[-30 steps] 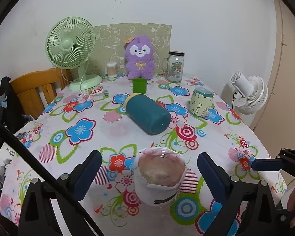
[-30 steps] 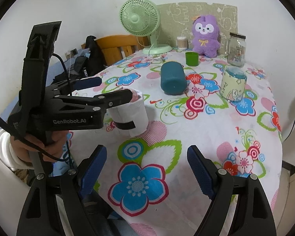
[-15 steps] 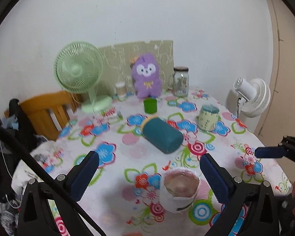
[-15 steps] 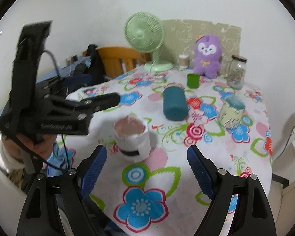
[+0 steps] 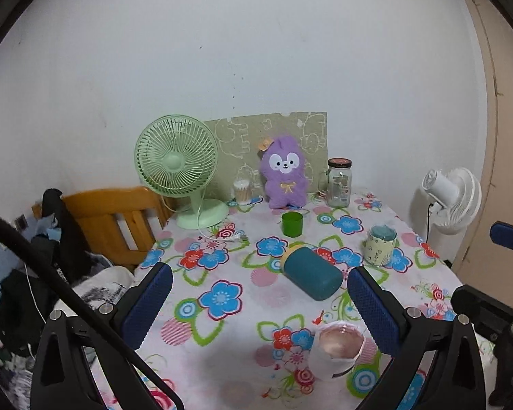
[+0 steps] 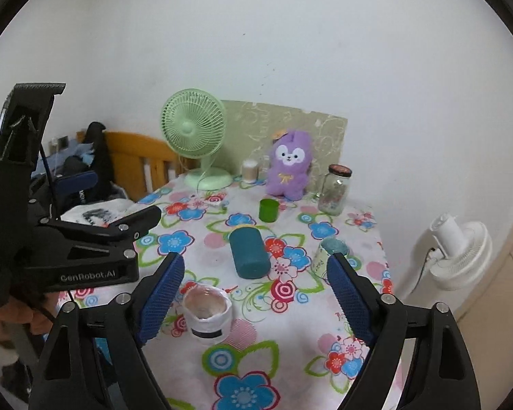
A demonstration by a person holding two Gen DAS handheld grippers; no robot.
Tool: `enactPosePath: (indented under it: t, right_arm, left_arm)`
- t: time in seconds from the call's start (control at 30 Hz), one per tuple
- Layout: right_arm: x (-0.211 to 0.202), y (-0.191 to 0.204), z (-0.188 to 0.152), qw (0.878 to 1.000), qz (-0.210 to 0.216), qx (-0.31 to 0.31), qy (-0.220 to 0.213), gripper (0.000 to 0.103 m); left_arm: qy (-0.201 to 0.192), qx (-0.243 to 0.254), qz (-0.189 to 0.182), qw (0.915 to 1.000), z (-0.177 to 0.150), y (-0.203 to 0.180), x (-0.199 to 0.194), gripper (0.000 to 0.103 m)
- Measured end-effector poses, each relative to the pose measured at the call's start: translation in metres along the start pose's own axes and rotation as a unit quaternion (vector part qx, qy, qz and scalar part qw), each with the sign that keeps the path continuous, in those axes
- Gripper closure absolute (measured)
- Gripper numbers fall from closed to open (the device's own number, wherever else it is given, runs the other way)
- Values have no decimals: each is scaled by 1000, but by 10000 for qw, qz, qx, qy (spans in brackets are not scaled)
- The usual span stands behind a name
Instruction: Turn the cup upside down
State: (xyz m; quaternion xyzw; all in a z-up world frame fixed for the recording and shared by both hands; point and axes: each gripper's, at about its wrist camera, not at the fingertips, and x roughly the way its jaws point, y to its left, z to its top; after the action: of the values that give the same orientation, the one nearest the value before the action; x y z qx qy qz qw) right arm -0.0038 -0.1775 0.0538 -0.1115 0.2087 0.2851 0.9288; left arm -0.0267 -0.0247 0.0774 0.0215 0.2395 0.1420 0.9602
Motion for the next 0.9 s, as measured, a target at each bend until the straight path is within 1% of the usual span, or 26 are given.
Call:
enactPosePath:
  t: [0.07, 0.1, 0.13, 0.23, 0.27, 0.37, 0.47, 0.67, 0.9]
  right_arm:
    - [0, 3, -1, 9999, 30, 125, 107, 13]
    - [1, 3, -1, 9996, 77, 193, 175, 13]
    - [1, 3, -3, 9993, 125, 251, 233, 13]
    - [4, 1, -7, 9978, 272, 474, 367, 13]
    - [5, -1, -8, 9972, 306, 546, 412, 13]
    - [6, -4, -12, 9959, 355, 685, 472, 13]
    - [5, -4, -13, 9959, 359, 686, 458, 13]
    - [0, -1, -13, 9972, 305, 559, 394, 13]
    - [3, -2, -13, 9973, 242, 553, 420, 13]
  left_arm:
    - [126, 32, -7, 9999, -1, 2, -2, 0]
    - [283, 67, -51, 9996, -2, 4, -1, 0]
    - [383, 60, -126, 9992, -4, 5, 0, 0]
    - [556, -110, -499, 9971, -11, 11, 0, 0]
    - [589, -159, -540, 9967, -12, 12, 0, 0]
    - [584, -122, -512, 9969, -17, 12, -1, 0]
    - [543, -55, -420, 9976, -19, 10, -4, 0]
    - [522, -270, -529, 9969, -16, 16, -6, 0]
    - [578, -446, -531, 9959, -16, 23, -2, 0]
